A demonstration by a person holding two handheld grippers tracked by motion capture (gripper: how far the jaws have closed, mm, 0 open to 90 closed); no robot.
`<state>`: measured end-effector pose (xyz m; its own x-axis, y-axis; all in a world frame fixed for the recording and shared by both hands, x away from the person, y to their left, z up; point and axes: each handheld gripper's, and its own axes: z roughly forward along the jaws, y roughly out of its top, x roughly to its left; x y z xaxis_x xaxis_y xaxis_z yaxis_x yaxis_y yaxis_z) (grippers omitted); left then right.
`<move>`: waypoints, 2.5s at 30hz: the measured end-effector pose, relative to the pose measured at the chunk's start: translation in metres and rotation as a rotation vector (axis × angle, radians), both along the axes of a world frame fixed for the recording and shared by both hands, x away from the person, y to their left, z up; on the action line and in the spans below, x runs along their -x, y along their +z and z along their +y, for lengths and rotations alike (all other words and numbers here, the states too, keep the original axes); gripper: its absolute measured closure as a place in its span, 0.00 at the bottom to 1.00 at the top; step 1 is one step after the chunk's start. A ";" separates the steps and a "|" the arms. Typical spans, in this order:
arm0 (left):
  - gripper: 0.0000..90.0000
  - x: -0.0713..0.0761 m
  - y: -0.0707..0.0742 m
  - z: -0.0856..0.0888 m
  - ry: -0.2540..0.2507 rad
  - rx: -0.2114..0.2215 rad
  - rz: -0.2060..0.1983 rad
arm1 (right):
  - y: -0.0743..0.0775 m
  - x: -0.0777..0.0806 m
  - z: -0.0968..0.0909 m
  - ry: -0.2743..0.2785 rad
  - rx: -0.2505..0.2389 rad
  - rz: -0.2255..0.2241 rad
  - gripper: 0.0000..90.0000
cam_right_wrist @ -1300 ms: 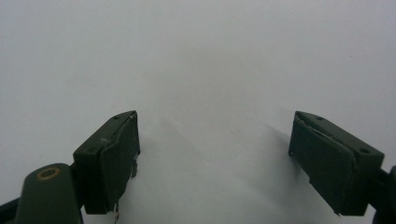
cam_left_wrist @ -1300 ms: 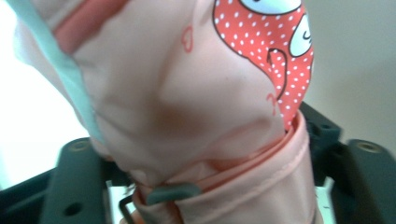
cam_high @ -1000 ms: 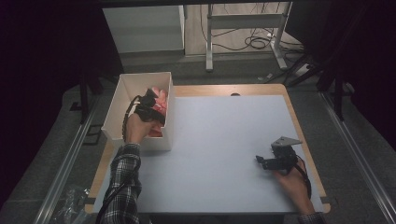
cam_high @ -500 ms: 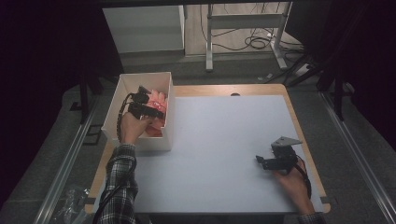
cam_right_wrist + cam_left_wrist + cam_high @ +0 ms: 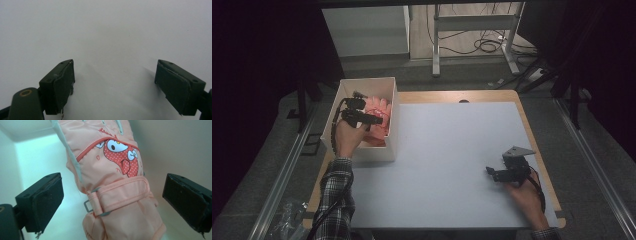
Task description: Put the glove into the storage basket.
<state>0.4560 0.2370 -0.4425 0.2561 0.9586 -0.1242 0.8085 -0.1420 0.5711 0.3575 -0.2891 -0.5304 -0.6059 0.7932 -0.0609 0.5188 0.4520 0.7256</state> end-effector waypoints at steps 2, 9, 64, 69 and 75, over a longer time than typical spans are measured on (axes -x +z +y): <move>0.04 0.003 0.002 0.001 -0.005 0.007 -0.016 | 0.000 0.000 0.000 0.000 0.000 0.000 0.19; 0.04 0.013 0.006 0.001 -0.026 0.013 -0.055 | 0.000 0.000 0.000 -0.001 0.001 0.000 0.18; 0.02 0.082 0.051 -0.031 -0.237 0.052 -0.299 | 0.000 0.000 0.000 -0.004 0.003 0.001 0.18; 0.02 0.085 0.052 -0.045 -0.279 0.050 -0.308 | 0.000 0.000 0.000 -0.004 0.003 0.002 0.18; 0.02 0.089 0.051 -0.064 -0.326 0.065 -0.310 | 0.000 0.000 0.000 -0.004 0.003 0.001 0.18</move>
<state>0.3668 0.1733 -0.3911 0.5781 0.8144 -0.0516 0.5167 -0.3164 0.7956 0.3573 -0.2889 -0.5302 -0.6026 0.7956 -0.0627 0.5216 0.4521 0.7236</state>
